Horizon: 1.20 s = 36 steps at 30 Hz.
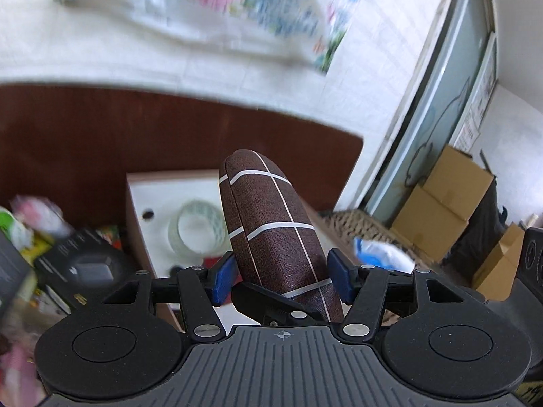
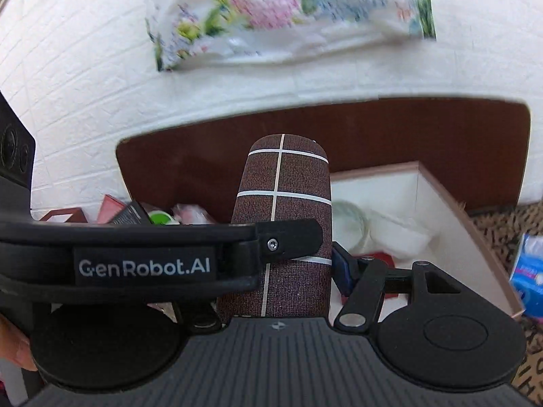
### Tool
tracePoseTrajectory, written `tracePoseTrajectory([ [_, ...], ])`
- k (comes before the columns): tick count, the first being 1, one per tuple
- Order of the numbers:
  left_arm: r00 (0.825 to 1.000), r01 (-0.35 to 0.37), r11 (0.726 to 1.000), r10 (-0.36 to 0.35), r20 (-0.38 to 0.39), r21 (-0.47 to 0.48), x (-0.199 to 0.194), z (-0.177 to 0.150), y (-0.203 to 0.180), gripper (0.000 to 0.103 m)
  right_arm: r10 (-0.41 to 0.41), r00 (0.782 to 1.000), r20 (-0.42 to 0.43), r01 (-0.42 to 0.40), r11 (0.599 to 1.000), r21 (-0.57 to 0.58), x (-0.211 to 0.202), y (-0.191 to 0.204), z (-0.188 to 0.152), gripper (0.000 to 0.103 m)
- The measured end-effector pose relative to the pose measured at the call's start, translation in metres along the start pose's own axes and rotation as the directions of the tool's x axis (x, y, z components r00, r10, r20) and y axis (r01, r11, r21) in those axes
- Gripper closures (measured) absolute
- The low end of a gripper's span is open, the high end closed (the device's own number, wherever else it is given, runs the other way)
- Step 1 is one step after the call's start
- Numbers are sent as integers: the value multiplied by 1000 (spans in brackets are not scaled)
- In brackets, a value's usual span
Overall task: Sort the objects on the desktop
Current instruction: 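Lift the brown striped case with the left tool into the tan box, then open the left tool to release the case into the box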
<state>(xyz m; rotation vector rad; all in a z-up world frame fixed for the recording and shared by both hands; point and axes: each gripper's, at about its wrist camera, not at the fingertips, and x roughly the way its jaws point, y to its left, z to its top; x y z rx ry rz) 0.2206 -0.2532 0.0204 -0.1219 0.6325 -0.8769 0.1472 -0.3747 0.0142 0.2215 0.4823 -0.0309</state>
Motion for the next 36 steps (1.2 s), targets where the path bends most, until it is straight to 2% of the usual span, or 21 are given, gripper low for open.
tracePoseTrajectory([
  [6, 996, -14, 999, 11, -84, -29, 51, -11, 16, 43, 10, 997, -79, -6, 999, 46, 38, -32, -13, 35],
  [12, 988, -27, 999, 21, -156, -40, 85, -12, 29, 43, 9, 991, -136, -2, 999, 51, 65, -46, -21, 35],
  [15, 987, -51, 998, 57, -153, 41, 92, -16, 22, 43, 10, 989, -147, 0, 998, 66, 72, -52, -25, 35],
  [26, 982, -42, 999, 47, -183, 32, 106, -20, 21, 42, -9, 985, -173, 24, 996, 86, 76, -62, -31, 35],
  [27, 982, -47, 998, 52, -182, 32, 105, -19, 21, 39, -10, 985, -174, 25, 996, 83, 76, -62, -30, 35],
  [28, 983, -50, 998, 56, -176, 36, 104, -19, 19, 29, -12, 984, -178, 26, 996, 80, 77, -61, -30, 34],
  [30, 986, -44, 998, 52, -158, 51, 99, -18, 15, 21, -22, 984, -178, 35, 997, 70, 75, -60, -29, 31],
  [32, 992, -32, 997, 40, -116, 74, 90, -17, 9, 0, -50, 988, -148, 59, 997, 58, 69, -59, -27, 14],
  [34, 995, -73, 992, 80, -56, 107, 79, -15, 2, 0, -79, 992, -98, 83, 996, 34, 60, -58, -25, 5],
  [36, 996, -80, 987, 84, -27, 142, 72, -12, -5, 0, -88, 994, -66, 88, 996, -3, 51, -55, -22, 5],
])
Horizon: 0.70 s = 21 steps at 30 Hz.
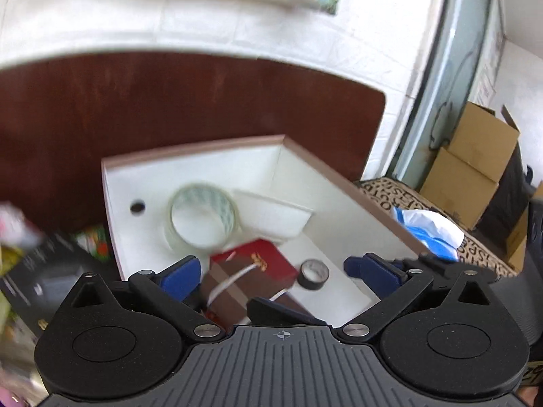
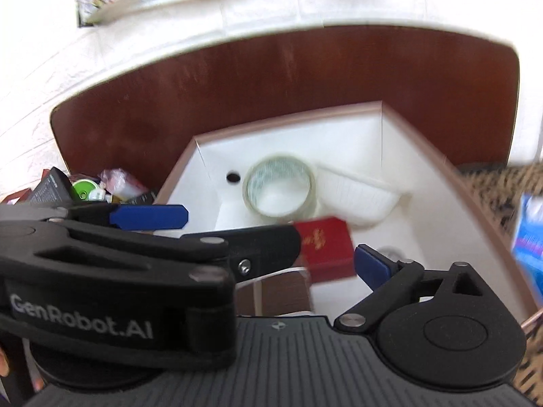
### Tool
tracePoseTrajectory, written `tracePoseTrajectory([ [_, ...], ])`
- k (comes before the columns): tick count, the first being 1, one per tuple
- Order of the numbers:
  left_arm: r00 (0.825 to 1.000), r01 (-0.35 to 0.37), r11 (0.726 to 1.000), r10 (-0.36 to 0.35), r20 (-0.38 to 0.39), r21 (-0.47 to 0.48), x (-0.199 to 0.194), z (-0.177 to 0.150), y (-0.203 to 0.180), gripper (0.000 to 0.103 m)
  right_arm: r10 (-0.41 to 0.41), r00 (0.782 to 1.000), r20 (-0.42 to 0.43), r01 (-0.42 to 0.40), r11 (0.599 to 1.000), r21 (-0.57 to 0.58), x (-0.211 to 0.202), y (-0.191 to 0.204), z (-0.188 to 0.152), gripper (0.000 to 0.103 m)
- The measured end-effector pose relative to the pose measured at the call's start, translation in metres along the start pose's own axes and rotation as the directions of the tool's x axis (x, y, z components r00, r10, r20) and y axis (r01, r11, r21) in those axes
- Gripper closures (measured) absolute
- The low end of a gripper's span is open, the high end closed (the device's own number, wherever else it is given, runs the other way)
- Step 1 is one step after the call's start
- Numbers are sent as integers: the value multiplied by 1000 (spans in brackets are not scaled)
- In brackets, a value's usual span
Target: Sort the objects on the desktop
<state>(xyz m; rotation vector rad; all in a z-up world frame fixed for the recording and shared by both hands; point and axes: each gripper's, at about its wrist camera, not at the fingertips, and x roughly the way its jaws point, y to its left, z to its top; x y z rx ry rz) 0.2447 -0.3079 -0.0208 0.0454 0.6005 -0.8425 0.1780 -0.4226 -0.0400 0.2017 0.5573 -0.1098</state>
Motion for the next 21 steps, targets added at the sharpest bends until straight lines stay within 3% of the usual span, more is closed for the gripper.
tracePoseTrajectory([
  [9, 1000, 6, 1000, -6, 14, -27, -35, -4, -11, 0, -33, 999, 24, 33, 999, 4, -34, 12, -2, 0],
  [13, 1000, 14, 999, -13, 15, -46, -59, -22, -14, 0, -42, 999, 20, 42, 999, 9, -55, 27, -17, 0],
  [21, 998, -46, 997, 48, 30, -65, -117, -71, -32, 0, -109, 994, 17, 110, 993, -44, -101, 70, -62, 0],
])
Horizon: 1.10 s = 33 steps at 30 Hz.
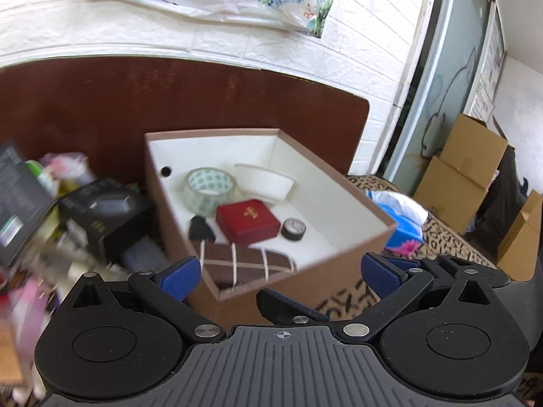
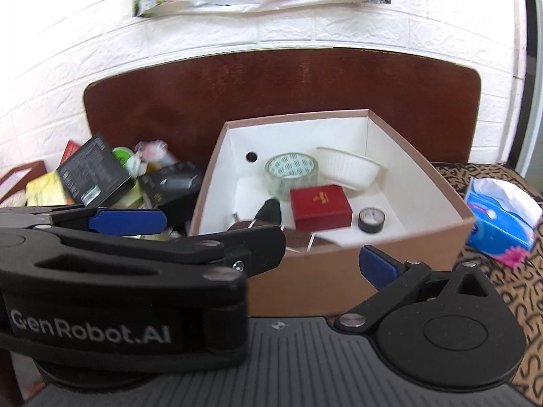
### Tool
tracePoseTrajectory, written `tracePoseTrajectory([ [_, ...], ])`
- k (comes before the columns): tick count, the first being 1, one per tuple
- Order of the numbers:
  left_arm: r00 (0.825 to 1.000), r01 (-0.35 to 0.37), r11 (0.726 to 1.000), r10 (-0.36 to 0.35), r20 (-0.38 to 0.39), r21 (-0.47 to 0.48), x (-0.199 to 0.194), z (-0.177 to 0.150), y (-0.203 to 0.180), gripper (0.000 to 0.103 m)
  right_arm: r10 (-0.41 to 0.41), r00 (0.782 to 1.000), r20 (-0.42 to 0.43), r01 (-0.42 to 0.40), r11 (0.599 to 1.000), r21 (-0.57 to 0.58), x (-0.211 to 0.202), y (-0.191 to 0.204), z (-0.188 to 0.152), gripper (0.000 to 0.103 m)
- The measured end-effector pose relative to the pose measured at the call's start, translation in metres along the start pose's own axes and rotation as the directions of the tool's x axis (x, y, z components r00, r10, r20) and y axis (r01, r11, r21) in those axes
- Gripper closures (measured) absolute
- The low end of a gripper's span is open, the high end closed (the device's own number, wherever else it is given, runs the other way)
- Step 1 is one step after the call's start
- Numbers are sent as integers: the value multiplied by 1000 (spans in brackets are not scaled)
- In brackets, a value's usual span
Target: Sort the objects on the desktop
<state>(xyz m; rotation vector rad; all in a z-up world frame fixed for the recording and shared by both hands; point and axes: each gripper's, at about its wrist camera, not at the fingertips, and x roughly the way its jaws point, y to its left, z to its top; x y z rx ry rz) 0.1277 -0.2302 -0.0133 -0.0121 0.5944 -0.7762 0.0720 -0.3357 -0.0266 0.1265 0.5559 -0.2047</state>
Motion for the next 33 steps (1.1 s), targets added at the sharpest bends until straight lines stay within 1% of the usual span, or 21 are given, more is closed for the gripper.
tracePoseTrajectory([
  [4, 998, -67, 997, 67, 1, 27, -27, -19, -8, 0, -44, 999, 4, 44, 998, -55, -20, 16, -21, 0],
  [8, 983, -182, 981, 180, 29, 62, -50, -32, -17, 0, -128, 992, -17, 125, 985, -122, -34, 26, -38, 0],
  [10, 976, -215, 974, 212, 43, 74, -59, -35, -20, 0, -160, 987, -24, 156, 979, -132, -39, 24, -43, 0],
  [13, 968, -248, 965, 244, 64, 80, -71, -37, -24, 0, -195, 980, -31, 191, 976, -107, -48, 17, -47, 0],
  [16, 965, -257, 965, 254, 61, 59, -81, -37, -25, 0, -210, 978, -24, 207, 974, -90, -57, 14, -48, 0],
  [24, 962, -271, 962, 270, 28, 28, -92, -41, -24, 0, -224, 974, 15, 225, 967, -117, -74, 17, -47, 0],
  [28, 961, -275, 961, 274, 35, 16, -97, -42, -25, 0, -219, 975, 22, 220, 969, -108, -78, 17, -46, 0],
  [31, 959, -276, 961, 274, 68, 14, -101, -44, -26, 0, -218, 976, 19, 219, 970, -104, -78, 17, -46, 0],
  [33, 964, -262, 965, 260, 61, 17, -101, -43, -27, 0, -219, 976, 21, 220, 971, -99, -79, 17, -45, 0],
])
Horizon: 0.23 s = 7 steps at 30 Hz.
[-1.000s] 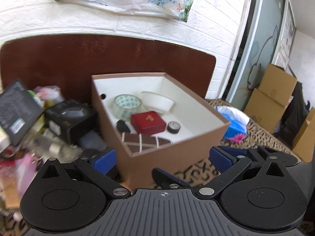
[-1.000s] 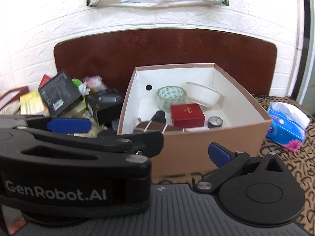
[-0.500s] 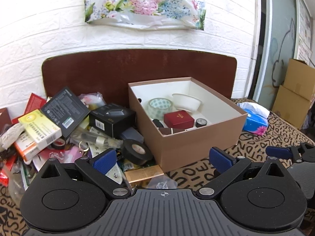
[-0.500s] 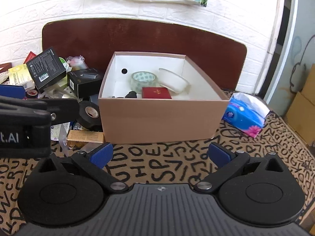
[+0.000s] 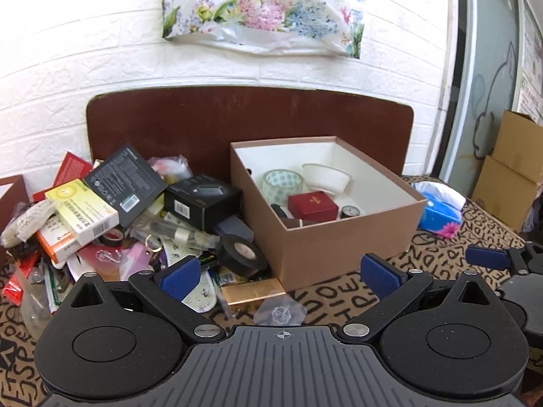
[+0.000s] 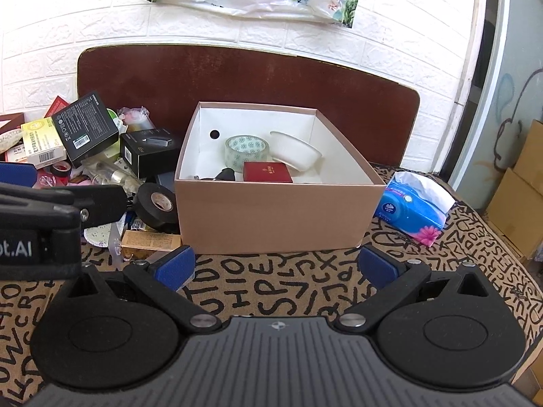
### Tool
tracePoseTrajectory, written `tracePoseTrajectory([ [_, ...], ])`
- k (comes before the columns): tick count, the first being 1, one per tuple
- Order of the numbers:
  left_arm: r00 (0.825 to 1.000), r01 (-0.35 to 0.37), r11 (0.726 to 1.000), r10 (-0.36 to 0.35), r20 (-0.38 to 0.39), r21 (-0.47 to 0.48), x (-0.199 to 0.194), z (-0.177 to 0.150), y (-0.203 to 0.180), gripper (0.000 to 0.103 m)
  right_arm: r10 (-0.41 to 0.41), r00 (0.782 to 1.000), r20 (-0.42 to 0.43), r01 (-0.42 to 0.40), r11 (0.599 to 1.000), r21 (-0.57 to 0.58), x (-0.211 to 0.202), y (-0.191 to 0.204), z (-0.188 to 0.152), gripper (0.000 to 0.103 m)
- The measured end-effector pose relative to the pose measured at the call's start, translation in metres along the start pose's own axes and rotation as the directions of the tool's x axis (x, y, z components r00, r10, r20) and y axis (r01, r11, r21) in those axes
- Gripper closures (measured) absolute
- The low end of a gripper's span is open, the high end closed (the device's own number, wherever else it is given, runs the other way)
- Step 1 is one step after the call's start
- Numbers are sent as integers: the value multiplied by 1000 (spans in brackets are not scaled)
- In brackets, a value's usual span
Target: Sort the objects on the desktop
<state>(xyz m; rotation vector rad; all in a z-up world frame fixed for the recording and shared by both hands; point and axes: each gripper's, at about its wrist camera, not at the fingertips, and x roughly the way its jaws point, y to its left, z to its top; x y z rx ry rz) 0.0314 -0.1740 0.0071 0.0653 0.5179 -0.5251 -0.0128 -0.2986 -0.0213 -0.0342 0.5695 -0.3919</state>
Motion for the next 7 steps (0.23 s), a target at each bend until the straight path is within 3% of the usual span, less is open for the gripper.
tracePoseTrajectory([
  [7, 1000, 15, 1000, -15, -21, -3, 1, 0, -1, 0, -2, 1000, -1, 2, 1000, 11, 0, -1, 1, 0],
])
